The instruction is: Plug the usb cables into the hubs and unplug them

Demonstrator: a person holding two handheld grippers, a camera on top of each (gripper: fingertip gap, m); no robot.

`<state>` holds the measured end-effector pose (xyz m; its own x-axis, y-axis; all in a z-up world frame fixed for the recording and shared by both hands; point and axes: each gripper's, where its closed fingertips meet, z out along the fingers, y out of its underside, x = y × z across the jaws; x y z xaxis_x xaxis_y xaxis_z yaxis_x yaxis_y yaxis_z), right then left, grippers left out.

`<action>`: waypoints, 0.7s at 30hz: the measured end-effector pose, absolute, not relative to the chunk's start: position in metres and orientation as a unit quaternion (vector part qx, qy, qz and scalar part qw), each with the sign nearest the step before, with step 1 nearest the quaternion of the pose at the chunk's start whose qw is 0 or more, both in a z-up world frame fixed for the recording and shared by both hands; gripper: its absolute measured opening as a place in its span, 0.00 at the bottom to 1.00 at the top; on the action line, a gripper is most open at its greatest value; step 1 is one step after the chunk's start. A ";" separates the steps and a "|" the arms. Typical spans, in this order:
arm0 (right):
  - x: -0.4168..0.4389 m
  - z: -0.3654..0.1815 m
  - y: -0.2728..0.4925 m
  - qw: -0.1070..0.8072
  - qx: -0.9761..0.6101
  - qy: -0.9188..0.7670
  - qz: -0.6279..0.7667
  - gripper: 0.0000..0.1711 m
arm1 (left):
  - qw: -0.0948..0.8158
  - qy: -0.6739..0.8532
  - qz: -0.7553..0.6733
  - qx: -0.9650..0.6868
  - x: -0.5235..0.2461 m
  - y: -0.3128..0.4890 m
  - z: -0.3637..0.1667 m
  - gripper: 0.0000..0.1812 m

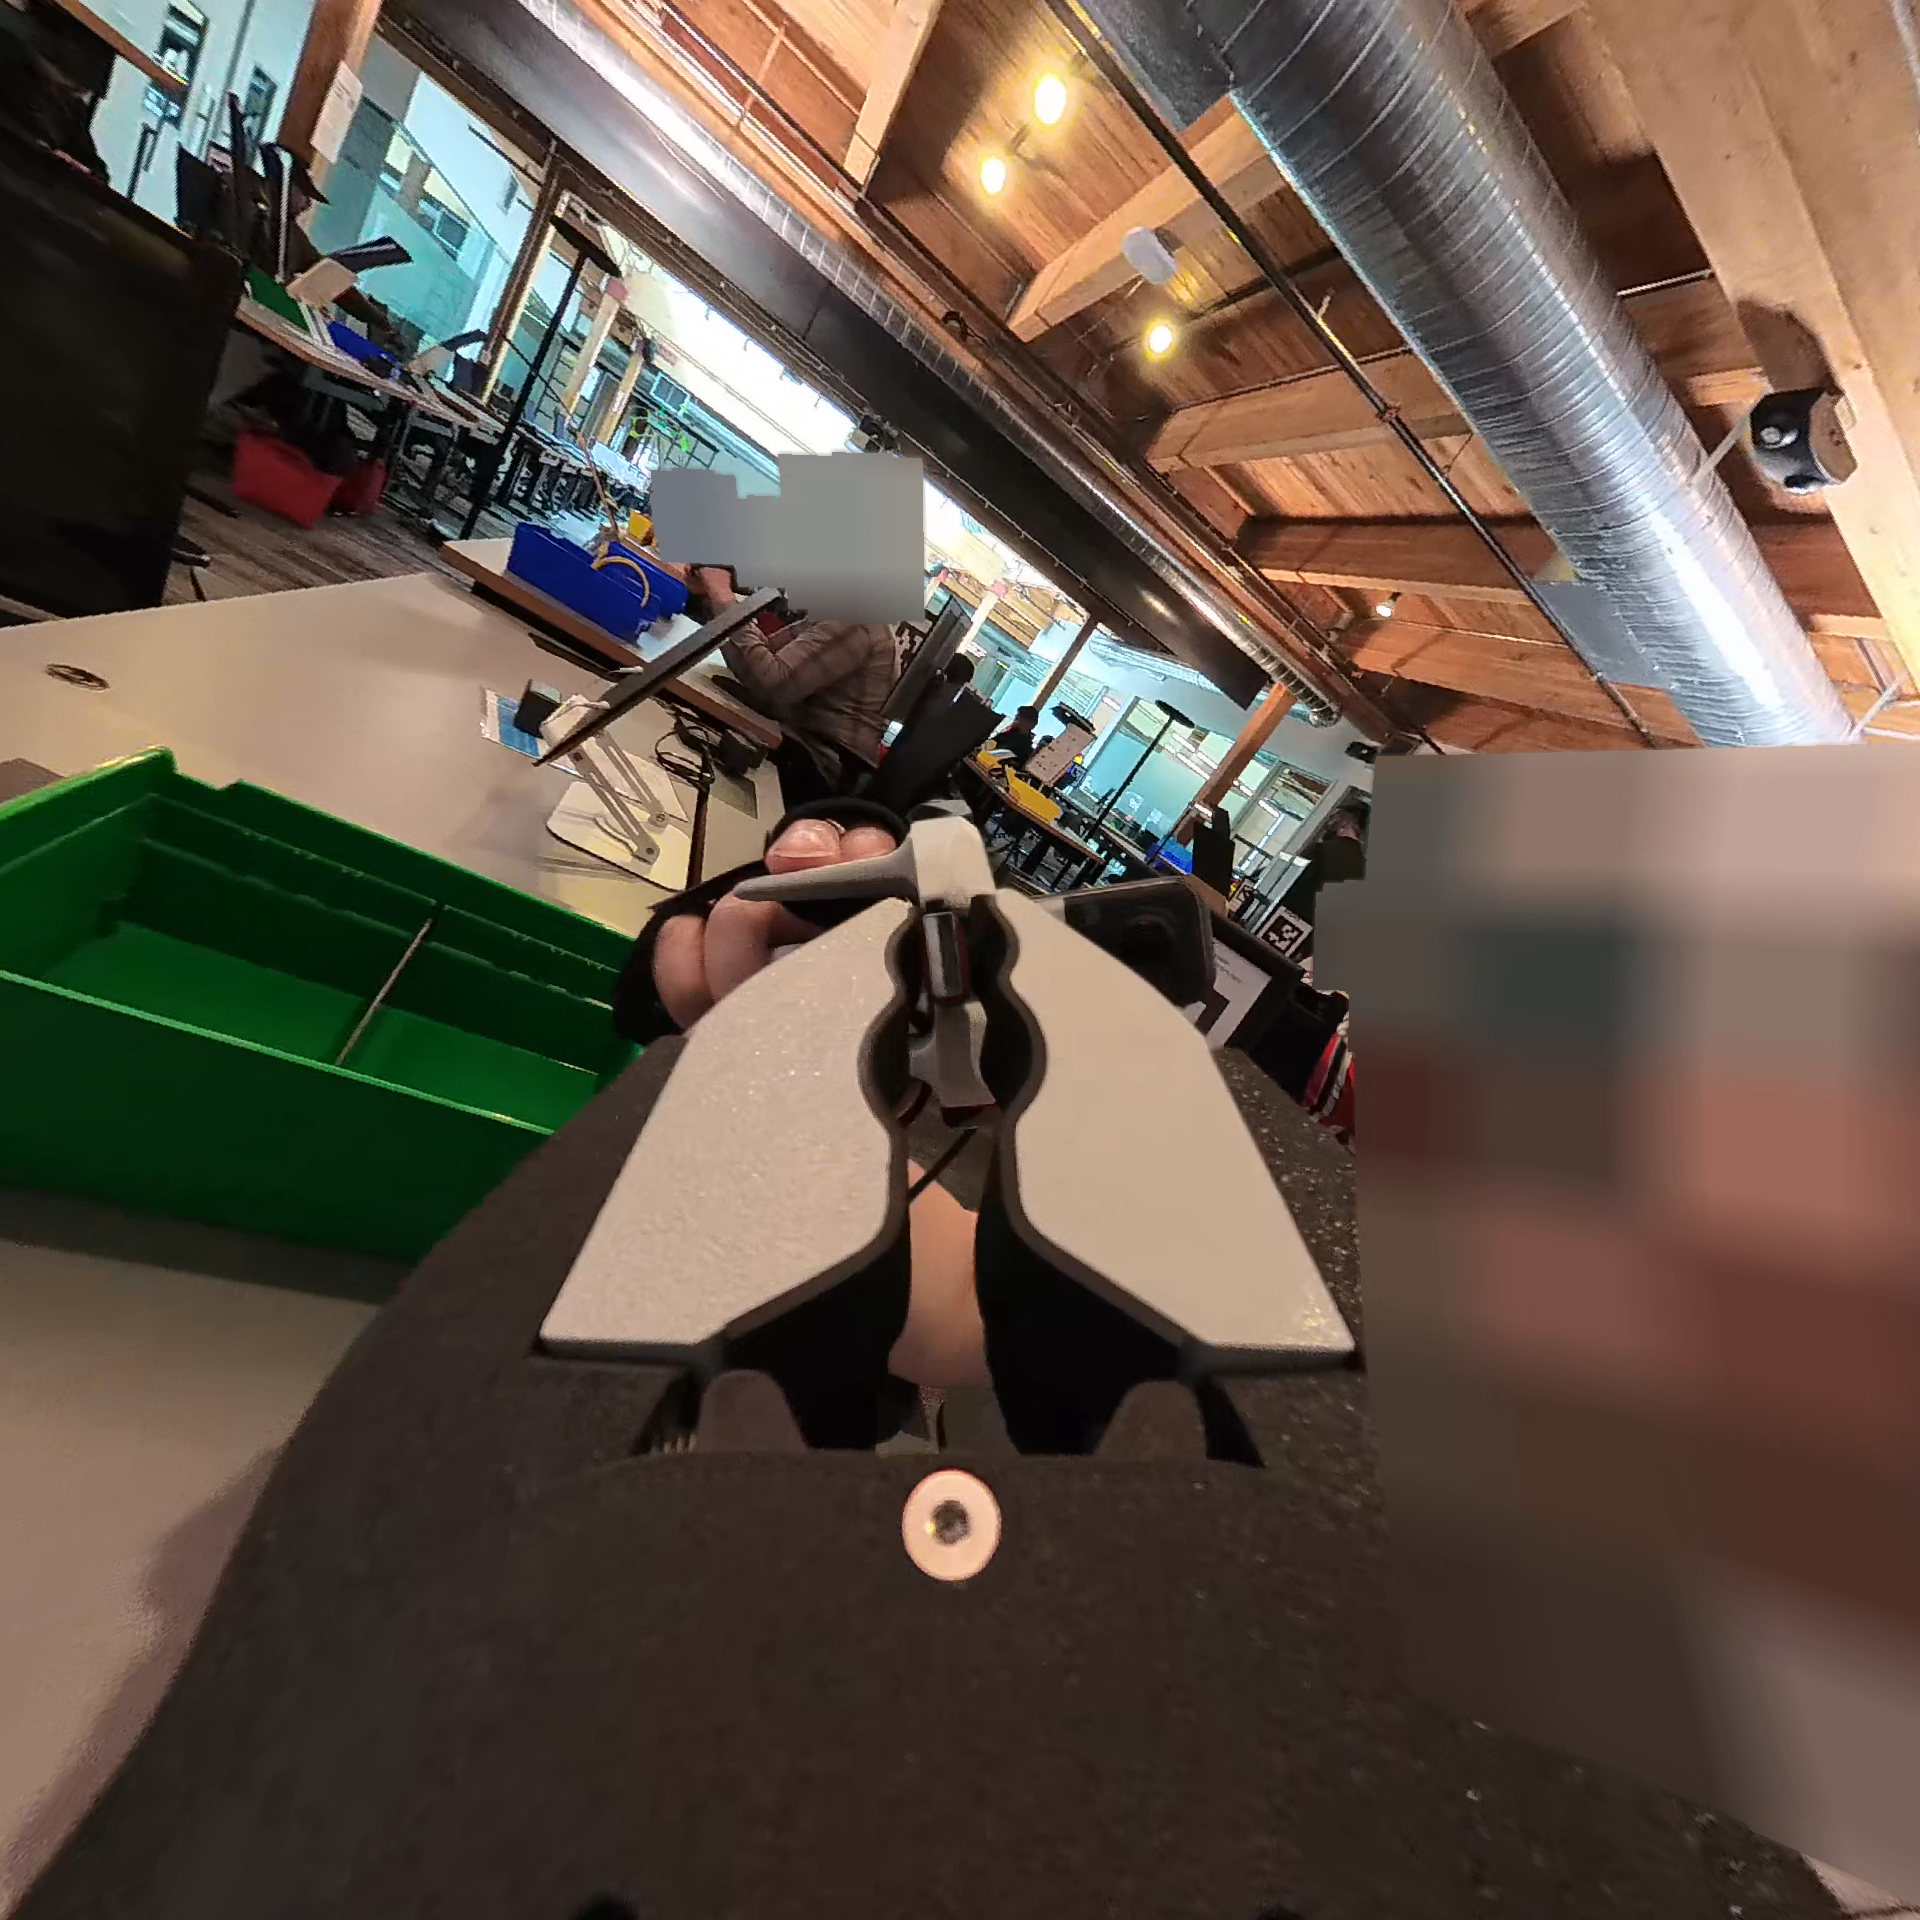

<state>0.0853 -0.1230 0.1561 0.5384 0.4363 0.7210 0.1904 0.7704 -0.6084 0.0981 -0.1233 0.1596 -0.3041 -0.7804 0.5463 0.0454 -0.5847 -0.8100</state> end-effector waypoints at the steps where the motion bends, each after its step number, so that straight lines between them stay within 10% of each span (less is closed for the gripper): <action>1: 0.085 0.156 -0.122 0.811 -0.334 -0.474 0.077 0.08 | 0.285 0.356 -0.723 -0.518 0.098 -0.123 0.159 0.05; 16: 0.084 0.151 -0.116 0.789 -0.368 -0.489 0.046 0.04 | 0.300 0.357 -0.706 -0.533 0.098 -0.116 0.154 0.10; 21: 0.106 0.167 -0.118 0.799 -0.372 -0.470 0.041 0.04 | 0.573 0.353 -0.474 -0.568 0.063 -0.058 0.159 0.26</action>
